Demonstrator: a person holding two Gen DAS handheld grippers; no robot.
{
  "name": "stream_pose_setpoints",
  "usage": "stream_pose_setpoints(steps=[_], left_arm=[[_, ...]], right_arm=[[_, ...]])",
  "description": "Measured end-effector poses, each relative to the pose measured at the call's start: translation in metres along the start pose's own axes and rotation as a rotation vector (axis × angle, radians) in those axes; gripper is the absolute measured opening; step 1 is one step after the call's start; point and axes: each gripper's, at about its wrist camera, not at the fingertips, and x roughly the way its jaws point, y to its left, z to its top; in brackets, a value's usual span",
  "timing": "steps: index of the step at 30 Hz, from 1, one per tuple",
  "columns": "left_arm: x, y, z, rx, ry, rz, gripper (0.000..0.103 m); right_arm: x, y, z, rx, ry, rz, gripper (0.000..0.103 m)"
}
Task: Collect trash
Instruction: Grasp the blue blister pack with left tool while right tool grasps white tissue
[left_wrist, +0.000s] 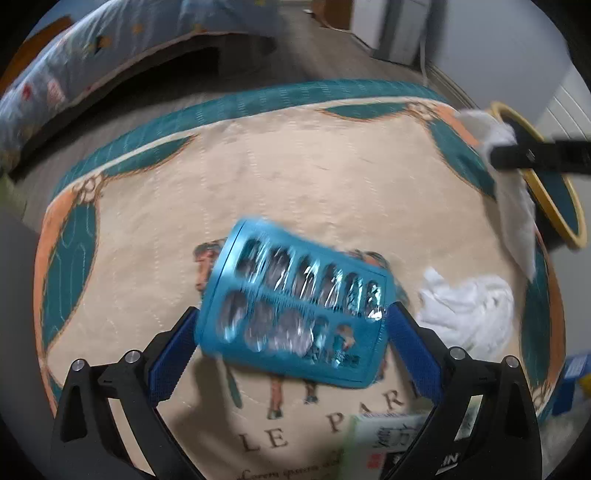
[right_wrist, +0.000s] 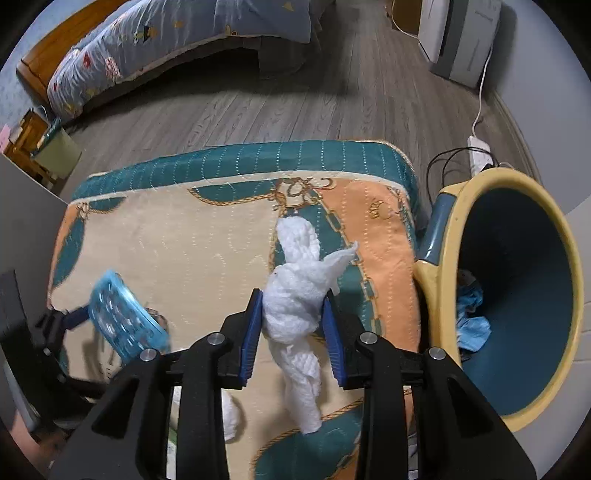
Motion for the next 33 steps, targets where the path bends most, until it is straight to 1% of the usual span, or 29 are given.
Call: stream_pose_setpoints(steps=[2, 4, 5, 7, 9, 12, 16, 19, 21, 22, 24, 25, 27, 30, 32, 33], left_arm=[[-0.001, 0.004, 0.001, -0.017, -0.002, -0.014, 0.098], [-0.007, 0.003, 0.001, 0.011, -0.029, -0.031, 0.098], [-0.008, -0.001, 0.001, 0.040, -0.037, -0.025, 0.098], [-0.003, -0.007, -0.001, 0.072, -0.018, -0.004, 0.098], [0.005, -0.011, -0.003, 0.083, 0.009, -0.012, 0.098], [0.009, -0.010, 0.002, 0.108, 0.004, -0.005, 0.098], [0.015, -0.004, 0.015, 0.100, -0.006, -0.008, 0.098], [0.014, -0.002, 0.017, 0.093, -0.010, -0.029, 0.098], [0.012, 0.000, 0.016, 0.096, -0.013, -0.035, 0.097], [0.012, 0.003, 0.017, 0.098, -0.014, -0.034, 0.097], [0.011, 0.006, 0.015, 0.106, -0.016, -0.029, 0.095], [0.010, 0.005, 0.015, 0.106, -0.014, -0.031, 0.094], [0.008, 0.006, 0.013, 0.099, -0.018, -0.027, 0.088], [0.003, 0.013, 0.014, 0.057, -0.024, -0.042, 0.077], [0.002, 0.014, 0.012, 0.046, -0.025, -0.037, 0.064], [0.002, 0.016, 0.012, 0.042, -0.024, -0.039, 0.062]], right_arm=[[0.001, -0.001, -0.003, -0.012, 0.002, -0.005, 0.033], [0.003, 0.001, -0.004, -0.025, 0.008, -0.008, 0.033], [0.004, 0.002, -0.004, -0.029, 0.011, -0.009, 0.034], [0.006, 0.002, -0.005, -0.027, 0.019, -0.004, 0.038], [0.007, 0.004, -0.006, -0.029, 0.027, 0.009, 0.049], [0.008, 0.007, -0.009, -0.049, 0.028, 0.001, 0.057], [0.011, 0.010, -0.011, -0.054, 0.040, 0.007, 0.058], [0.014, 0.012, -0.013, -0.070, 0.048, 0.009, 0.058], [0.018, 0.013, -0.013, -0.064, 0.059, 0.028, 0.057], [0.019, 0.014, -0.013, -0.059, 0.066, 0.040, 0.056], [0.021, 0.018, -0.014, -0.064, 0.077, 0.058, 0.033], [0.021, 0.020, -0.014, -0.073, 0.080, 0.062, 0.029], [0.018, 0.021, -0.013, -0.082, 0.072, 0.063, 0.016], [0.011, 0.018, -0.010, -0.068, 0.061, 0.080, 0.009], [0.008, 0.015, -0.007, -0.058, 0.056, 0.090, 0.009], [0.007, 0.014, -0.007, -0.056, 0.054, 0.092, 0.009]])
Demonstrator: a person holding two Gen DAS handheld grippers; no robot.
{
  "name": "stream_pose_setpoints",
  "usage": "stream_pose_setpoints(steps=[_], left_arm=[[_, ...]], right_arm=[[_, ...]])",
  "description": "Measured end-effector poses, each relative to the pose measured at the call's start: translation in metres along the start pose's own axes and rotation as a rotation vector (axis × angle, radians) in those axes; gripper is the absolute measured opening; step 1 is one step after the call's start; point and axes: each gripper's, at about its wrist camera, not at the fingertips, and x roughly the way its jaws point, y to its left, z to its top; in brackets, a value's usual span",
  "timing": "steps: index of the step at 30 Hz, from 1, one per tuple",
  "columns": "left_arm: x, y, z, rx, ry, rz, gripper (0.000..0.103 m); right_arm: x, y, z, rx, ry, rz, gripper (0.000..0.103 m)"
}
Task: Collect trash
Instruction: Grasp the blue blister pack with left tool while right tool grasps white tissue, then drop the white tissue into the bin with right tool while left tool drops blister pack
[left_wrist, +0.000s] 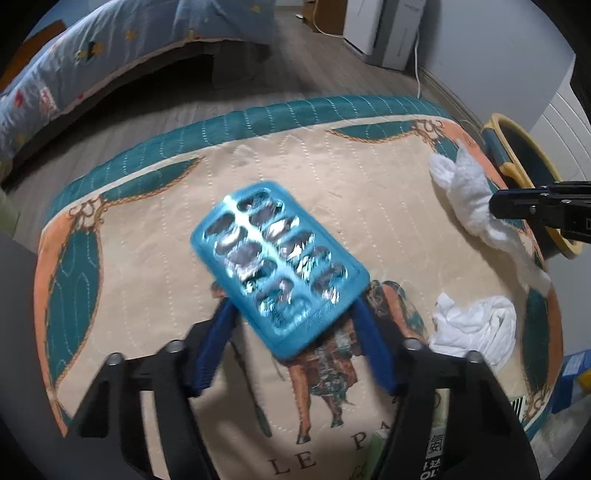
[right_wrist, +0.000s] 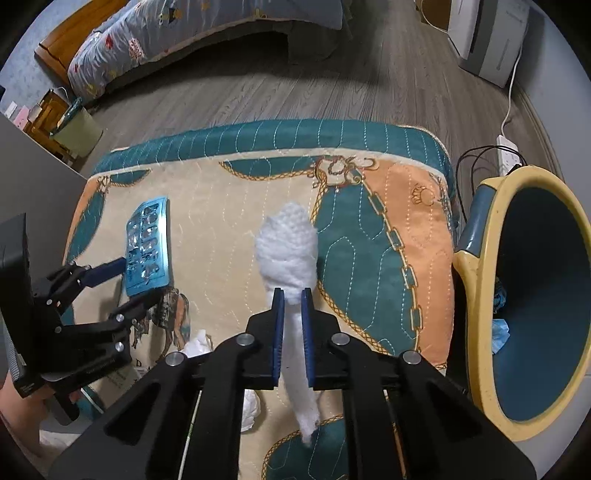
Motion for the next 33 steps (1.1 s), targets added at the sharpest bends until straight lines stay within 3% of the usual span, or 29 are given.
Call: stream_pose_setpoints(steps=[3, 4, 5, 6, 10, 11, 14, 15, 18, 20, 27, 28, 29, 33], left_arm=[[-0.002, 0.005, -0.002, -0.023, 0.015, -0.014, 0.063], [-0.004, 0.009, -0.004, -0.051, 0.017, -0.036, 0.073], [-0.004, 0.012, -0.004, -0.080, 0.016, -0.048, 0.089], [-0.006, 0.014, -0.004, -0.117, 0.003, -0.053, 0.095], [-0.002, 0.012, 0.010, -0.179, -0.008, -0.026, 0.096], [0.000, 0.010, 0.013, -0.182, -0.002, -0.011, 0.096], [0.009, 0.004, 0.024, -0.197, -0.003, 0.024, 0.096], [0.012, 0.002, 0.026, -0.201, 0.000, 0.035, 0.096], [0.019, -0.003, 0.032, -0.200, 0.027, 0.091, 0.094], [0.018, -0.004, 0.033, -0.180, 0.017, 0.107, 0.078], [0.007, 0.006, 0.016, -0.140, 0.012, 0.104, 0.071], [0.005, 0.008, 0.016, -0.145, 0.013, 0.103, 0.070], [0.003, 0.009, 0.014, -0.149, 0.013, 0.102, 0.070], [-0.012, 0.006, 0.015, -0.149, -0.009, 0.100, 0.069]], right_arm=[[-0.002, -0.001, 0.000, 0.000, 0.001, 0.000, 0.009], [-0.002, -0.002, 0.000, 0.000, 0.001, -0.001, 0.009], [-0.001, -0.002, 0.000, 0.001, 0.002, -0.004, 0.009], [0.000, -0.003, 0.000, 0.003, 0.007, -0.004, 0.009], [0.004, -0.003, 0.000, 0.006, 0.011, -0.016, 0.010], [0.005, -0.003, -0.001, 0.009, 0.012, -0.017, 0.016], [0.009, -0.001, -0.003, 0.019, 0.013, 0.011, 0.045], [0.009, 0.000, -0.003, 0.016, 0.007, 0.016, 0.048], [0.011, 0.007, -0.004, -0.007, 0.004, 0.036, 0.048], [0.012, 0.011, -0.005, -0.020, 0.004, 0.061, 0.048], [0.024, 0.028, -0.010, -0.115, -0.001, 0.050, 0.047], [0.027, 0.029, -0.011, -0.127, 0.010, 0.044, 0.038], [0.030, 0.030, -0.012, -0.138, 0.025, 0.029, 0.022], [0.021, 0.021, -0.009, -0.117, 0.026, 0.039, 0.020]])
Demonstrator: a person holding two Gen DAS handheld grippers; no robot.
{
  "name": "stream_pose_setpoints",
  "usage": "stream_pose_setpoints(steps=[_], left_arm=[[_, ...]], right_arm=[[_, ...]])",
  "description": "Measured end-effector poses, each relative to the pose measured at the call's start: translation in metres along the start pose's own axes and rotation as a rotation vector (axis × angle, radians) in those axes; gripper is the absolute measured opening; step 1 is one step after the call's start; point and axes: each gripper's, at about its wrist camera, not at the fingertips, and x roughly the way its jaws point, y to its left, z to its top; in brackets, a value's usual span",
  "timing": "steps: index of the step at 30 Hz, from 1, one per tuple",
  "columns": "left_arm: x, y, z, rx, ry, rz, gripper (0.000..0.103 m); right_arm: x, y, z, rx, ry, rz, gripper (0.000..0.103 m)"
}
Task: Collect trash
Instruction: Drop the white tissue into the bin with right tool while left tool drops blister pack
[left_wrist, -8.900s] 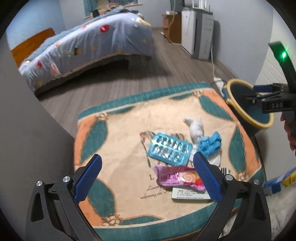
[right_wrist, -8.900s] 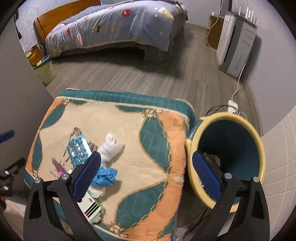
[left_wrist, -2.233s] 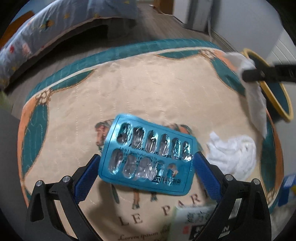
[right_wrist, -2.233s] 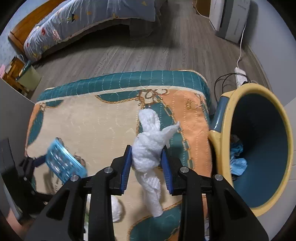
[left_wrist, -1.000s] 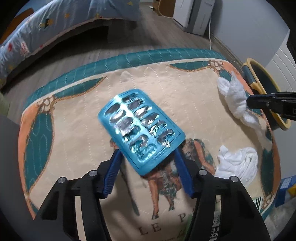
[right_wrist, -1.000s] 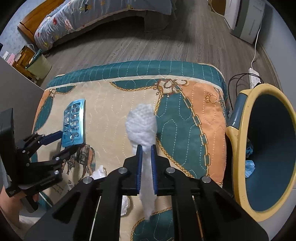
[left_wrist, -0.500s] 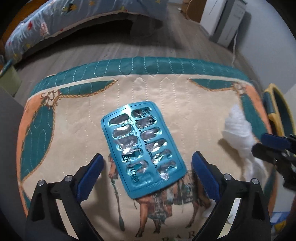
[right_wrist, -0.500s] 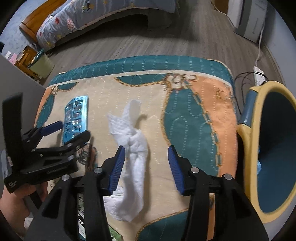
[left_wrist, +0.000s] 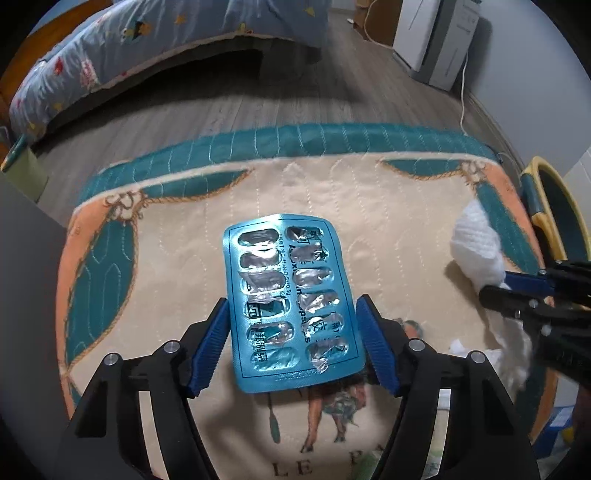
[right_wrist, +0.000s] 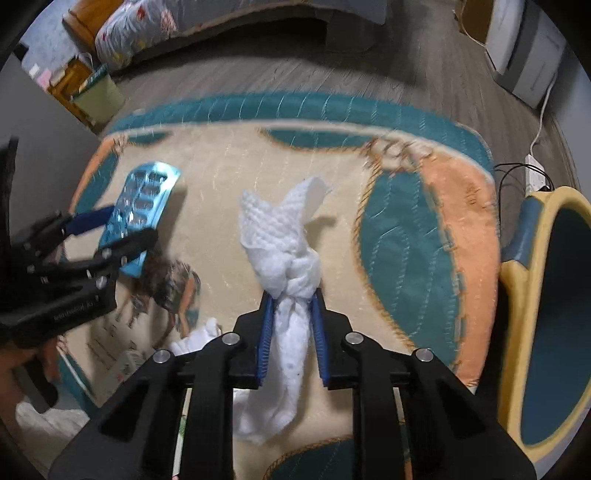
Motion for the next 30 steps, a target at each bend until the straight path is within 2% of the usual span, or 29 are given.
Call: stream_pose_setpoints(steps=[6, 10, 14, 18, 20, 24, 28, 30], left_arm=[[-0.032, -0.019, 0.011, 0.042, -0.062, -0.040, 0.069], [-0.058, -0.044, 0.021, 0.088, -0.111, -0.070, 0.069], [-0.083, -0.077, 0.028, 0.138, -0.153, -0.111, 0.069], [-0.099, -0.122, 0.033, 0.215, -0.173, -0.164, 0.069], [-0.101, -0.147, 0.037, 0.260, -0.178, -0.184, 0.069], [-0.106, -0.198, 0.036, 0.360, -0.177, -0.219, 0.069], [-0.100, -0.241, 0.032, 0.459, -0.165, -0.240, 0.069], [-0.093, -0.257, 0.030, 0.490, -0.148, -0.250, 0.069]], right_arm=[[-0.052, -0.026, 0.008, 0.081, -0.109, 0.035, 0.020], [-0.092, -0.048, 0.006, 0.092, -0.168, -0.003, 0.020], [-0.134, -0.089, -0.004, 0.166, -0.210, -0.042, 0.020], [-0.162, -0.157, -0.024, 0.306, -0.259, -0.111, 0.020], [-0.166, -0.188, -0.033, 0.376, -0.272, -0.164, 0.020], [-0.158, -0.234, -0.054, 0.498, -0.260, -0.199, 0.020], [-0.148, -0.260, -0.067, 0.577, -0.242, -0.240, 0.020], [-0.144, -0.270, -0.073, 0.606, -0.232, -0.226, 0.020]])
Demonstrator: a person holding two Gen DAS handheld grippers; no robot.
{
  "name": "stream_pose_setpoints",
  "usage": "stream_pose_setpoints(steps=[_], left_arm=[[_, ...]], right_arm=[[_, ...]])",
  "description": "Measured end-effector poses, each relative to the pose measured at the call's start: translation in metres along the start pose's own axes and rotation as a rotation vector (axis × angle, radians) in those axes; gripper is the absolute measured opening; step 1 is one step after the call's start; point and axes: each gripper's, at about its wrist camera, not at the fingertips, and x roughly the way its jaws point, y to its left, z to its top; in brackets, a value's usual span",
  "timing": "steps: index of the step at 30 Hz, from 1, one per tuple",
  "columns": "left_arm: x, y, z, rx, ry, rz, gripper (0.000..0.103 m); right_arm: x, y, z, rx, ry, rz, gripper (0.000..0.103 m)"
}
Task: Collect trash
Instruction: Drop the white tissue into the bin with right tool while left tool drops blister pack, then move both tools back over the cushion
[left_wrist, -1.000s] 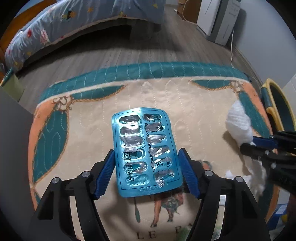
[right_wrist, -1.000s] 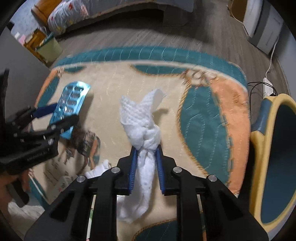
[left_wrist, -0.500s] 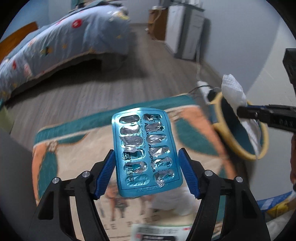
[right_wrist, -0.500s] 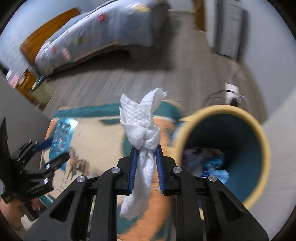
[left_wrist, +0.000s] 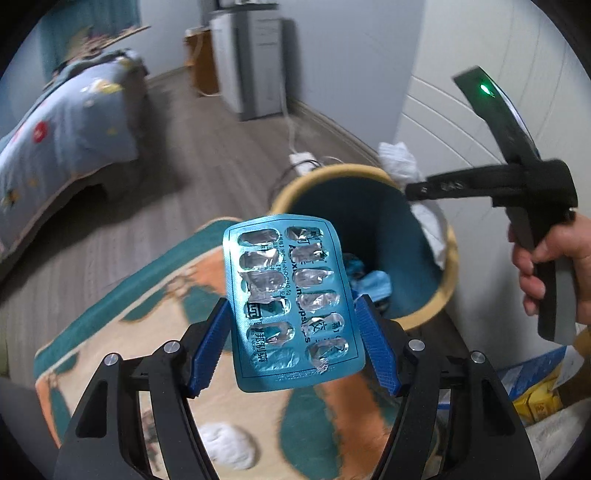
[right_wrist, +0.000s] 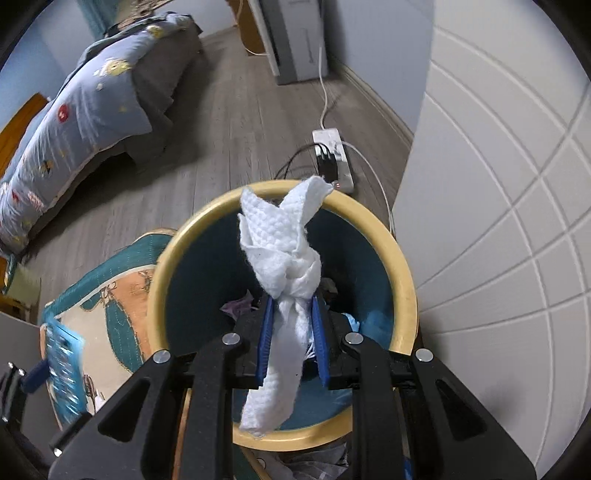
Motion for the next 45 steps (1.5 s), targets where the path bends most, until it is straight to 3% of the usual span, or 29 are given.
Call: stream_pose_setpoints(steps=[5, 8, 9, 10, 13, 14, 15, 24, 32, 38, 45], left_arm=[[0.032, -0.022, 0.009, 0.061, 0.027, -0.019, 0.070], [0.046, -0.032, 0.017, 0.099, 0.019, -0.025, 0.071], [0.049, -0.035, 0.020, 0.110, 0.007, -0.017, 0.071], [0.050, -0.036, 0.024, 0.119, -0.002, -0.011, 0.077], [0.045, -0.037, 0.031, 0.129, -0.044, 0.019, 0.091], [0.042, -0.036, 0.031, 0.125, -0.056, 0.021, 0.093], [0.040, -0.033, 0.031, 0.116, -0.067, 0.021, 0.094], [0.020, 0.008, 0.009, -0.031, -0.083, 0.080, 0.097], [-0.018, 0.051, -0.023, -0.134, -0.072, 0.149, 0.097], [-0.067, 0.083, -0.055, -0.209, -0.082, 0.211, 0.098], [-0.116, 0.116, -0.095, -0.259, -0.078, 0.311, 0.098]], right_arm=[[0.013, -0.002, -0.009, 0.016, 0.029, -0.017, 0.020], [0.013, -0.008, -0.008, 0.045, 0.028, 0.010, 0.026], [0.013, -0.008, -0.008, 0.053, 0.027, 0.017, 0.034], [0.010, -0.009, -0.008, 0.055, 0.025, 0.021, 0.037], [0.006, -0.005, -0.005, 0.044, 0.009, 0.022, 0.062], [0.005, -0.004, -0.004, 0.040, 0.003, 0.021, 0.080], [0.003, -0.002, -0.004, 0.037, -0.009, 0.021, 0.088], [-0.002, 0.014, -0.001, -0.019, -0.033, 0.031, 0.097], [-0.019, 0.036, -0.005, -0.100, -0.061, 0.003, 0.097], [-0.042, 0.074, -0.015, -0.094, -0.055, 0.088, 0.097], [-0.067, 0.139, -0.047, -0.250, -0.060, 0.108, 0.097]])
